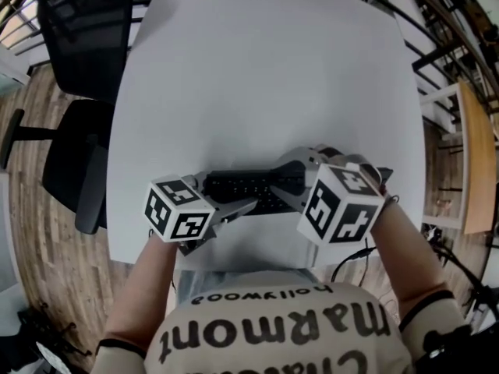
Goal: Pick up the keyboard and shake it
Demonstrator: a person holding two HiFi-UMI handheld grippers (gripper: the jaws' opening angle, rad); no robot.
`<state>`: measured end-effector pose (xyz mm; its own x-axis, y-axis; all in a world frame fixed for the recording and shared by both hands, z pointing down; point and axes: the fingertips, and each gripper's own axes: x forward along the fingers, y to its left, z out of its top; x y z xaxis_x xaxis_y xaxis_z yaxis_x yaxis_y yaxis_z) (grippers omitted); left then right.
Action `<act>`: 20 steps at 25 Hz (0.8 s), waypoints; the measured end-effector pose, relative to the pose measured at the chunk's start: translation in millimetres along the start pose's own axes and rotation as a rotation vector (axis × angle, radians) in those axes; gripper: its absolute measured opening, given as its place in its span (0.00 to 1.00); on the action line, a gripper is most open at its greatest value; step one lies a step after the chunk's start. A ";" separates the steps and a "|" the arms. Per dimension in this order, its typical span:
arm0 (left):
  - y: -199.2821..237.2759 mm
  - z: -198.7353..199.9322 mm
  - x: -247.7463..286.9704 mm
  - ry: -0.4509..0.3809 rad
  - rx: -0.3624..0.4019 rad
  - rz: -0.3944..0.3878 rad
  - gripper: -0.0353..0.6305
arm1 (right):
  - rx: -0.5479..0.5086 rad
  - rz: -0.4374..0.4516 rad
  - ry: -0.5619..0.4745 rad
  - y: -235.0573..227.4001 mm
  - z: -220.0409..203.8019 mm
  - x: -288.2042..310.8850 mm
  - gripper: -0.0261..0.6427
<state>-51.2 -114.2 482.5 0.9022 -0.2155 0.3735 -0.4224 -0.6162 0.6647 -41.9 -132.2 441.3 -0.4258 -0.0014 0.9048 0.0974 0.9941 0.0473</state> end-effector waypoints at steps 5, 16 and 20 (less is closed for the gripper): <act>-5.1 -0.9 3.7 -0.007 0.040 -0.032 0.39 | 0.008 -0.035 0.007 4.6 -3.1 -2.7 0.17; -20.6 -2.9 -2.9 -0.063 0.088 -0.107 0.20 | 0.040 -0.087 -0.015 10.8 -1.3 -5.1 0.17; -19.2 -8.8 -2.1 -0.037 0.113 -0.094 0.19 | 0.084 -0.117 -0.043 10.1 -3.7 -1.9 0.18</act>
<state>-45.8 -95.2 474.7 0.9407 -0.1798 0.2877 -0.3258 -0.7159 0.6175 -36.8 -122.5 441.6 -0.4679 -0.1150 0.8763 -0.0298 0.9930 0.1144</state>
